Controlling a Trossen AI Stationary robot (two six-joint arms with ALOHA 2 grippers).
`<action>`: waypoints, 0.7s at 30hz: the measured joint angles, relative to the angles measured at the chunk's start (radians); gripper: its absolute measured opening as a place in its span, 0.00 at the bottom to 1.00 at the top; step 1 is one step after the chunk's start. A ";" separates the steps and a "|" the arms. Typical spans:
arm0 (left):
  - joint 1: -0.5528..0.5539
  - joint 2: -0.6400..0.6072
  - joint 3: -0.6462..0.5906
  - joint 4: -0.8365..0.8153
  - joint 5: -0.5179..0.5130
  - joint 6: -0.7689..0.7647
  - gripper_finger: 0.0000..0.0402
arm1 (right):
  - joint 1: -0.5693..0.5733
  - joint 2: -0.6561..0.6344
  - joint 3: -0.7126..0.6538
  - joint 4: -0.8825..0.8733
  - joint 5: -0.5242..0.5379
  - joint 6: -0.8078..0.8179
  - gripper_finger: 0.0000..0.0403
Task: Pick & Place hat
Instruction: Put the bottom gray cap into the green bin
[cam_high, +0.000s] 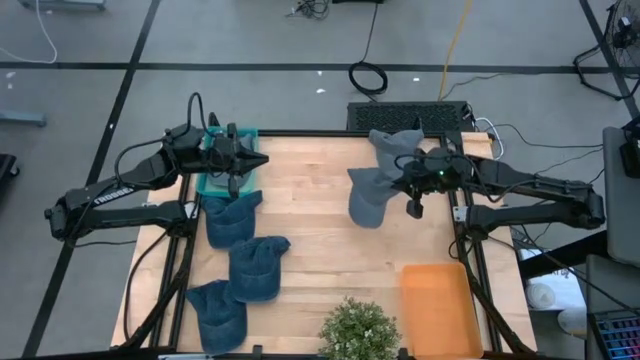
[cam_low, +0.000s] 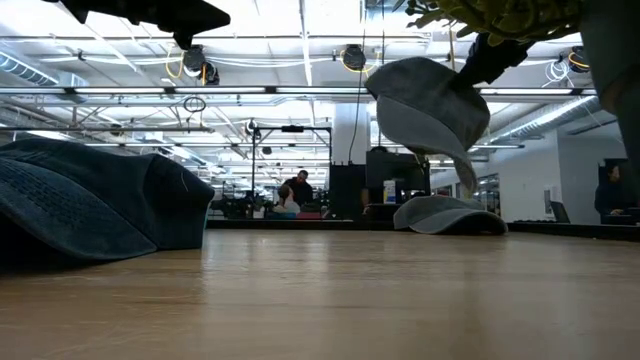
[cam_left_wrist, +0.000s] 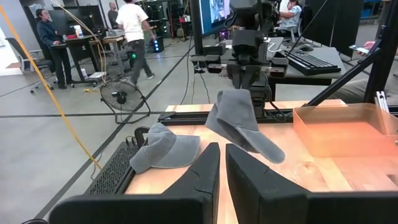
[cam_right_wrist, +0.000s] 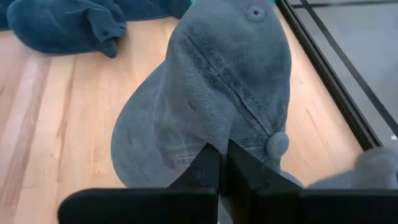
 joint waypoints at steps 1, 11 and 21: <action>0.000 0.000 0.000 0.000 0.000 0.000 0.09 | 0.005 0.000 0.000 0.003 0.000 -0.006 0.00; 0.000 0.000 0.000 0.006 0.000 -0.085 0.09 | 0.014 0.000 0.000 0.061 0.001 -0.071 0.00; -0.004 0.013 -0.001 0.129 0.001 -0.231 0.09 | 0.014 0.000 0.000 0.084 -0.002 -0.083 0.00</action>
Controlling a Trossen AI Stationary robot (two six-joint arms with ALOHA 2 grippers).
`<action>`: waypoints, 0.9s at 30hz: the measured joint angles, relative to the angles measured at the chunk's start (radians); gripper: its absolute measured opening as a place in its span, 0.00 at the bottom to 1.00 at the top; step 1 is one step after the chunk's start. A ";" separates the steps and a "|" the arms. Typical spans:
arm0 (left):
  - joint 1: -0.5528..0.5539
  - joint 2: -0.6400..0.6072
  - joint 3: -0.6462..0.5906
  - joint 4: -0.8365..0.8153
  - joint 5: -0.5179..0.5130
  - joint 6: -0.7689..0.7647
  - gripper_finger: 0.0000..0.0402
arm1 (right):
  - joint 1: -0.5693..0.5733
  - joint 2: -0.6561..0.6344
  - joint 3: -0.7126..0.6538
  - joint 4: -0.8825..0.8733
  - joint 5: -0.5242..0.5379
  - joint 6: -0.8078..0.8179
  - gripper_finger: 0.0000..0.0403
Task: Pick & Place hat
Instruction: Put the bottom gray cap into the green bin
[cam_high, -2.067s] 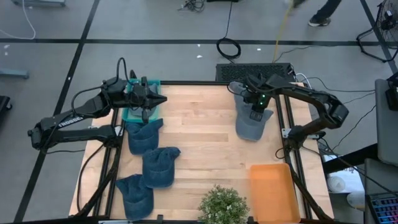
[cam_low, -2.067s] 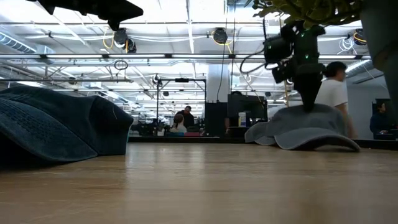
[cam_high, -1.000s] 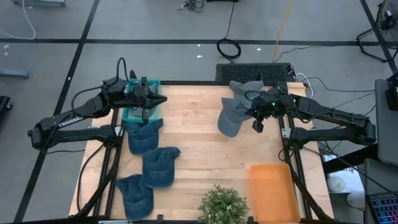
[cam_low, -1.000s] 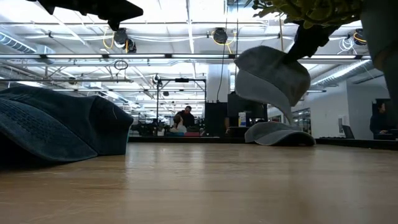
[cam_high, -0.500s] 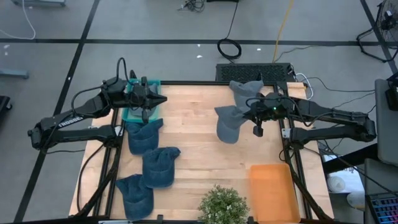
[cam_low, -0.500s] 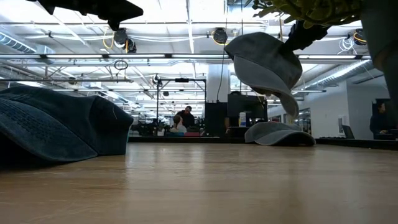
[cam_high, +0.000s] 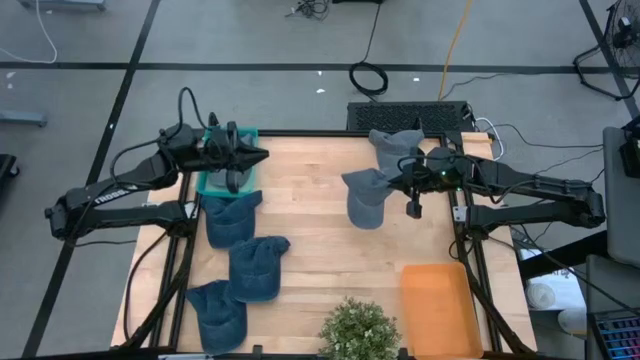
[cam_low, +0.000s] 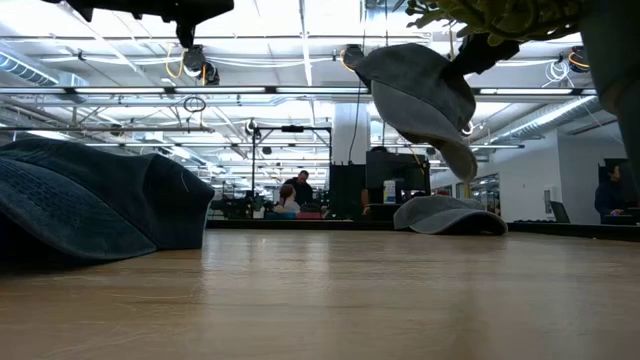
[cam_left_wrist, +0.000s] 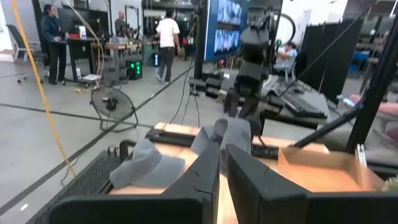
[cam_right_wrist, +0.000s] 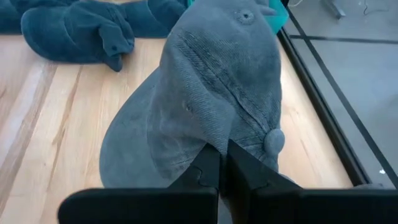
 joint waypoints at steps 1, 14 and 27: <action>-0.003 0.003 0.000 0.001 0.000 -0.019 0.09 | 0.000 0.000 0.000 0.006 -0.001 -0.002 0.00; -0.022 0.044 0.001 0.094 -0.142 -0.149 0.09 | 0.063 0.002 0.000 0.010 -0.072 -0.310 0.00; -0.019 0.406 0.025 0.357 0.003 -0.540 0.18 | 0.219 0.152 0.001 0.124 0.256 -0.518 0.00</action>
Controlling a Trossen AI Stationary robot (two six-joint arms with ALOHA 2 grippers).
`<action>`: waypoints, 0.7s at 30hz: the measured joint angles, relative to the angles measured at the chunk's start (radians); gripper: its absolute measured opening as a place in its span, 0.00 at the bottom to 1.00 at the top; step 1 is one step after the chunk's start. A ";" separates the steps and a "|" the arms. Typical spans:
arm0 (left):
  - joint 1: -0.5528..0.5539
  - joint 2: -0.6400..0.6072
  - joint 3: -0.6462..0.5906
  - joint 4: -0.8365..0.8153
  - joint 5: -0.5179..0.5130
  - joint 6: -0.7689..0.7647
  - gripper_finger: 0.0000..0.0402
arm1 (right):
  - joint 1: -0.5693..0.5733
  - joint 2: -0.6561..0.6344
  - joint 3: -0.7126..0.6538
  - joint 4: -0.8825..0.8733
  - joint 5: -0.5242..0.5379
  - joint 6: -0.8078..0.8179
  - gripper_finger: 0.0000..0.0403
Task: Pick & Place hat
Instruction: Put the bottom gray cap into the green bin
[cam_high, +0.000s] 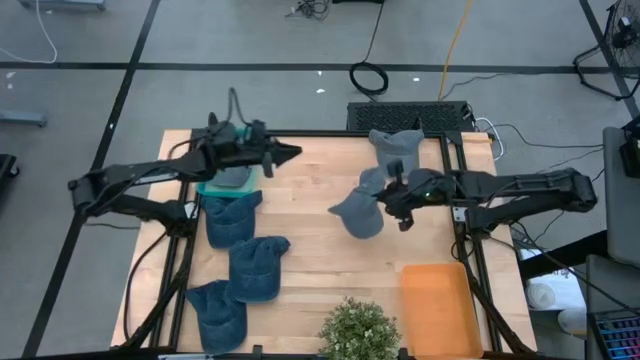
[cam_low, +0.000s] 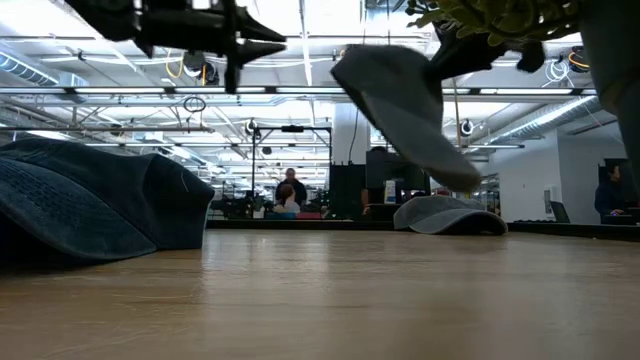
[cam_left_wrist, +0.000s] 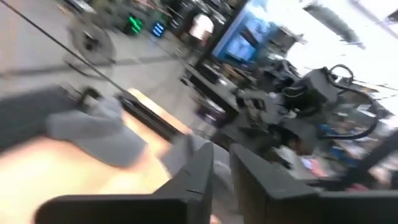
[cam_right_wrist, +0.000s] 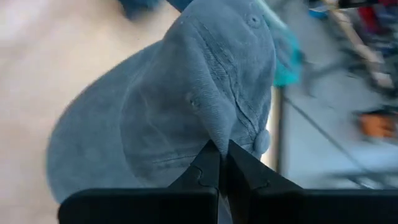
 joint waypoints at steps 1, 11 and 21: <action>0.004 0.026 0.011 0.006 0.035 -0.023 0.22 | 0.013 0.008 0.000 0.015 0.053 -0.017 0.00; -0.013 0.233 0.122 0.032 0.174 -0.182 0.61 | 0.108 0.037 0.000 0.137 0.302 -0.232 0.00; -0.103 0.367 0.279 0.001 0.217 -0.190 0.63 | 0.109 0.060 0.000 0.188 0.301 -0.279 0.00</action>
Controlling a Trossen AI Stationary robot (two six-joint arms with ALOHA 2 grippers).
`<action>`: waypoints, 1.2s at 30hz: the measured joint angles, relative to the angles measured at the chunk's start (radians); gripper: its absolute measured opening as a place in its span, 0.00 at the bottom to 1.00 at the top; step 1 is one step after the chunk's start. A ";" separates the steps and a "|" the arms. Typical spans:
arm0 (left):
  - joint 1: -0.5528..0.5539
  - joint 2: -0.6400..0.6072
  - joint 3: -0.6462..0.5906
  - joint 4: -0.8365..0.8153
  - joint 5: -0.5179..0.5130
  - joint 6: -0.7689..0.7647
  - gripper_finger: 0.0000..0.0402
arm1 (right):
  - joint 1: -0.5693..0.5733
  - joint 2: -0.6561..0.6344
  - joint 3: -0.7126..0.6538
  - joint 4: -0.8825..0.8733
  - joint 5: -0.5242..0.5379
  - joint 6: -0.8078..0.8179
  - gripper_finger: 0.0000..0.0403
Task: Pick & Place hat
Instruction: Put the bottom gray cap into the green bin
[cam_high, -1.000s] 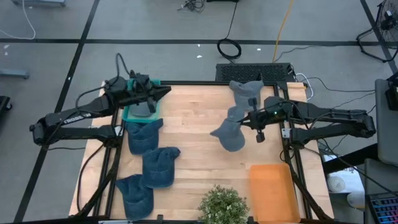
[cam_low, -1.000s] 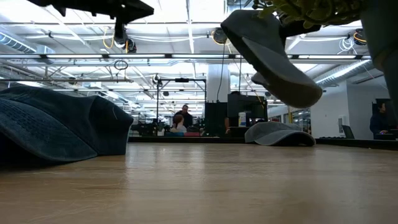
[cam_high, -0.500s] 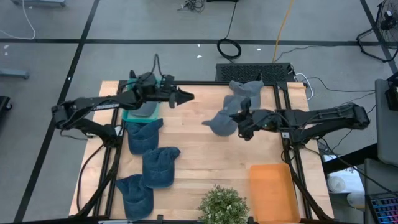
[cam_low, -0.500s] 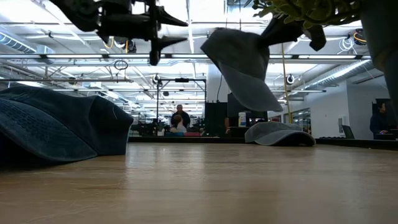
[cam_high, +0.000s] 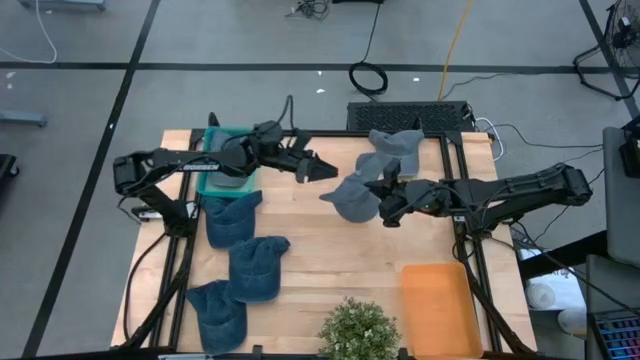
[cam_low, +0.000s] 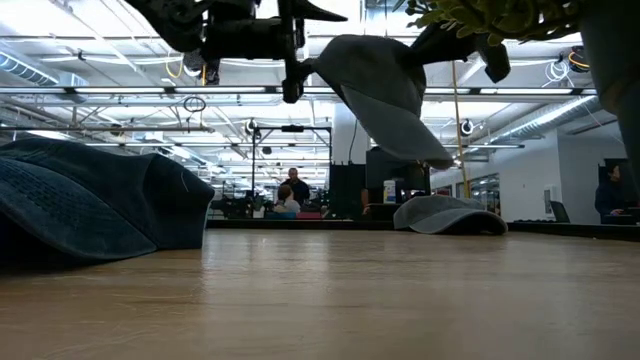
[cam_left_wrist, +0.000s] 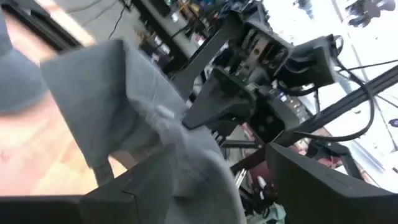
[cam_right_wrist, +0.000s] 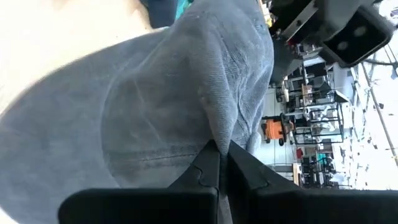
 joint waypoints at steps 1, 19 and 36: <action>-0.004 0.011 0.014 -0.017 0.001 0.000 0.62 | 0.000 0.004 0.000 0.004 0.001 -0.002 0.00; -0.007 0.126 0.102 -0.069 -0.024 -0.010 0.59 | 0.032 0.020 0.000 0.062 0.001 -0.063 0.00; -0.044 0.124 0.102 -0.017 -0.047 -0.093 0.59 | 0.031 0.020 0.000 0.104 -0.003 -0.092 0.00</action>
